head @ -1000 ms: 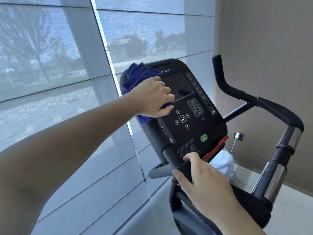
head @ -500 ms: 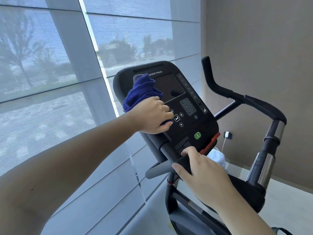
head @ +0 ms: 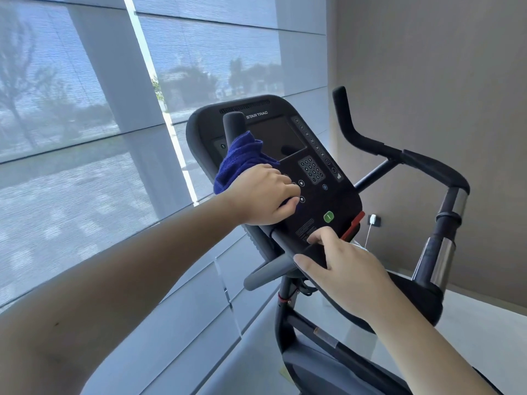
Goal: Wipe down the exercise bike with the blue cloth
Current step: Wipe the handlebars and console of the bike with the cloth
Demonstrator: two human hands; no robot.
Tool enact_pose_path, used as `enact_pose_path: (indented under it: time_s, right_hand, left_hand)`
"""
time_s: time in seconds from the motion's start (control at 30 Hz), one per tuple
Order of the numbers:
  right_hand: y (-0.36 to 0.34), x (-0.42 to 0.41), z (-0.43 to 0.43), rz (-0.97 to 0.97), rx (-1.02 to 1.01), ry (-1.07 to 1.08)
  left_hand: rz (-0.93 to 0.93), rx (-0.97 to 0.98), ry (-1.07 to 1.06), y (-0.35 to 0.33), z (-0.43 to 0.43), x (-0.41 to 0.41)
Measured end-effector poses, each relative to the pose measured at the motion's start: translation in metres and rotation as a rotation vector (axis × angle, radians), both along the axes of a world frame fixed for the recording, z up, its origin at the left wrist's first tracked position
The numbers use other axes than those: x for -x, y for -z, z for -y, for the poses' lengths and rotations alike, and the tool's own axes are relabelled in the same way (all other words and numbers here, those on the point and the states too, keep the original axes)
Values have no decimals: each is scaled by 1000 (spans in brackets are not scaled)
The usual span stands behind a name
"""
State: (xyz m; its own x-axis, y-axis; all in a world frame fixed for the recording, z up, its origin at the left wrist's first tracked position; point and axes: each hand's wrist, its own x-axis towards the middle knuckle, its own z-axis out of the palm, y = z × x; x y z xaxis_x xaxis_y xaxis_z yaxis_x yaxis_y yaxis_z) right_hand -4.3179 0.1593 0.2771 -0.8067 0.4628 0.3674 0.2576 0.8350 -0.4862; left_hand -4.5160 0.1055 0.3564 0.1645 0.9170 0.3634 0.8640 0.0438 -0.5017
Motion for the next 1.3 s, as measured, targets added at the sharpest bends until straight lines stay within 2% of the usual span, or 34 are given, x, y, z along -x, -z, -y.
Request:
enact_pose_path:
  time_s: [0.47,0.57,0.67,0.77,0.93,1.07,1.3]
  right_hand:
    - [4,3,-1,-67,68,53]
    - [5,4,-1,-62,68,55]
    - [5,4,-2,-47,62,62]
    - [5,3,-3,-21,56,75]
    - [1,3,1,26,23,125]
    - [15,-4,5,5,-160,253]
    - [22,-15,2,10,-139,169]
  left_hand:
    - [367,-145,167,24,18,-27]
    - [347,-61,146,22,22,-19]
    - [226,8,118,14,25,-6]
    - [177,-61,69,18,28,1]
    - [267,-214,79,34,30,-12]
    - [309,-287,168,50,33,-28]
    - [309,-377,199,63,31,-34]
